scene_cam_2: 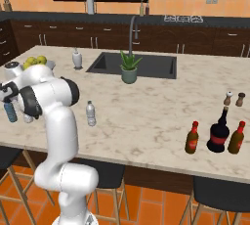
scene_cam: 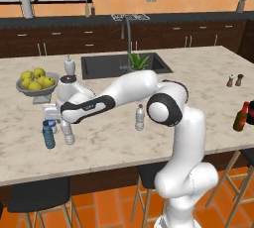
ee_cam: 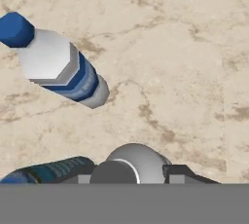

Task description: Move the plastic bottles in the middle to the plastics group, and the glass bottles in the middle to the glass group.

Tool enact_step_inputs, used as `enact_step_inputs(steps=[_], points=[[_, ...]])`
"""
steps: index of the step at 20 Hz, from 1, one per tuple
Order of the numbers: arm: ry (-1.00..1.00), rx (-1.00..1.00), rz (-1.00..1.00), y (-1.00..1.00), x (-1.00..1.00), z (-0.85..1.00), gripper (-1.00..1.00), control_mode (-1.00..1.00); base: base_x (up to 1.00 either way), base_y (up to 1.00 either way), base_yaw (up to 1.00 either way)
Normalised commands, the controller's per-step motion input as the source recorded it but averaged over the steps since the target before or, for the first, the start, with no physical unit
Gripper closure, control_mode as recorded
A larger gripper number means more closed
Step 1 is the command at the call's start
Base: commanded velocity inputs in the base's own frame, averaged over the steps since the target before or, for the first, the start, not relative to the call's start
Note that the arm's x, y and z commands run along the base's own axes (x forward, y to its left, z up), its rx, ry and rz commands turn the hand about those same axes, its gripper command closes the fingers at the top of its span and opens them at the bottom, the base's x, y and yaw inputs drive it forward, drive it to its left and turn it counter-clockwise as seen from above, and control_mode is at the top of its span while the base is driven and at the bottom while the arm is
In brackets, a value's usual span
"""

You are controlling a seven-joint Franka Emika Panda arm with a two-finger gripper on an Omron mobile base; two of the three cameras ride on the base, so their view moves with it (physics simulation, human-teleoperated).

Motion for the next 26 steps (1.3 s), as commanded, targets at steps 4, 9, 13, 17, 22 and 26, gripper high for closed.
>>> enact_step_inputs(steps=[4, 9, 13, 17, 22, 26], points=[[0.0, 0.0, 0.0, 0.03, 0.04, -0.41, 1.0, -1.0, 0.0, 0.0, 0.0], [0.0, 0.0, 0.0, -0.29, -0.06, -0.34, 1.0, -1.0, 0.0, 0.0, 0.0], [0.0, 0.0, 0.0, -0.42, -0.29, -0.28, -1.0, -1.0, 0.0, 0.0, 0.0], [0.0, 0.0, 0.0, -0.38, -0.35, -0.24, -1.0, -1.0, 0.0, 0.0, 0.0], [-0.18, 0.02, 0.0, -0.09, -0.04, 0.1, -1.0, -1.0, 0.0, 0.0, 0.0], [-0.23, 0.04, 0.01, -0.03, 0.03, 0.46, -1.0, -1.0, 0.0, 0.0, 0.0]])
